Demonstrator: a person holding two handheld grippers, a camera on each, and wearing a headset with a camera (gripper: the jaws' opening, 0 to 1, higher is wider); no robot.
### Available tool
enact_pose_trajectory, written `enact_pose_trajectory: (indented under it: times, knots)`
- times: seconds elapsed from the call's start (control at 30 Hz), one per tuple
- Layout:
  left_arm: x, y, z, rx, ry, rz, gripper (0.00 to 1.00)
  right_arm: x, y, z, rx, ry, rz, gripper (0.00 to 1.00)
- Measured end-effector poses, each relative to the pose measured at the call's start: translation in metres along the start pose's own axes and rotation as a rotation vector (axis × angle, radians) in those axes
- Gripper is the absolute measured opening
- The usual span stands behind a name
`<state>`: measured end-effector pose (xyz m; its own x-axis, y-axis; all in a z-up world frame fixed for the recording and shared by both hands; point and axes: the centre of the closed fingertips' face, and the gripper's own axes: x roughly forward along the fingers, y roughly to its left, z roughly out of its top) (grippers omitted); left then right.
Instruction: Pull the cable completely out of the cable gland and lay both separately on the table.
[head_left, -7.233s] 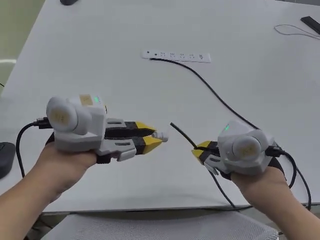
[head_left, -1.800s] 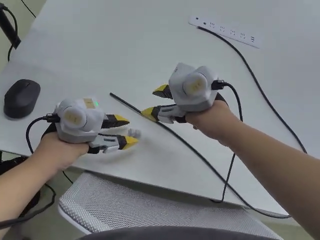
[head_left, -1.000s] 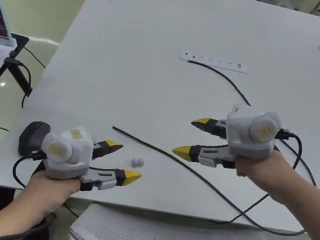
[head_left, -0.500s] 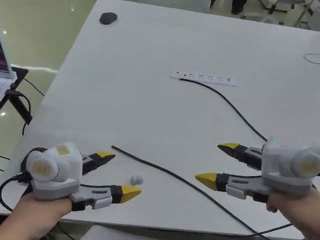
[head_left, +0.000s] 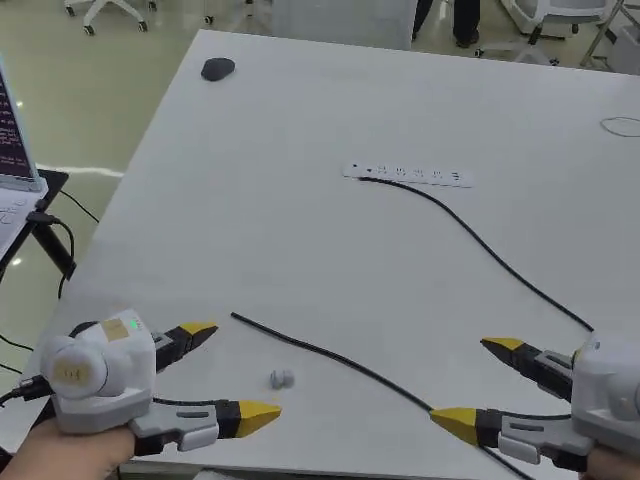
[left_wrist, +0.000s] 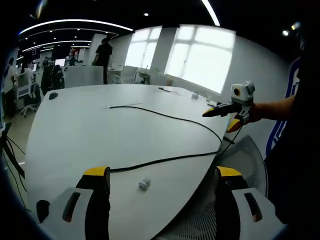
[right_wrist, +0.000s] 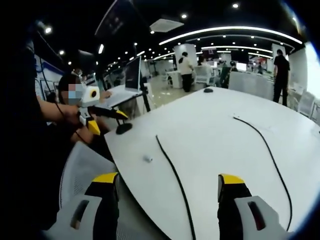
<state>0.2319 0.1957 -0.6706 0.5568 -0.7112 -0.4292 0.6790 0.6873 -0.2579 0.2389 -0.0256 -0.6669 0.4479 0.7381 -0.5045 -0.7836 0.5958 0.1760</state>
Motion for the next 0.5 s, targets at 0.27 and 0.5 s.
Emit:
enact_pose_trajectory:
  times: [0.27, 0.5]
  knots:
    - [-0.001, 0.005, -0.009, -0.015, 0.02, 0.022, 0.96, 0.002, 0.011, -0.012, 0.041, 0.01, 0.049, 0.97]
    - [0.001, 0.01, -0.004, -0.028, 0.014, 0.032, 0.99, 0.003, 0.011, -0.012, 0.051, 0.022, 0.063, 0.99]
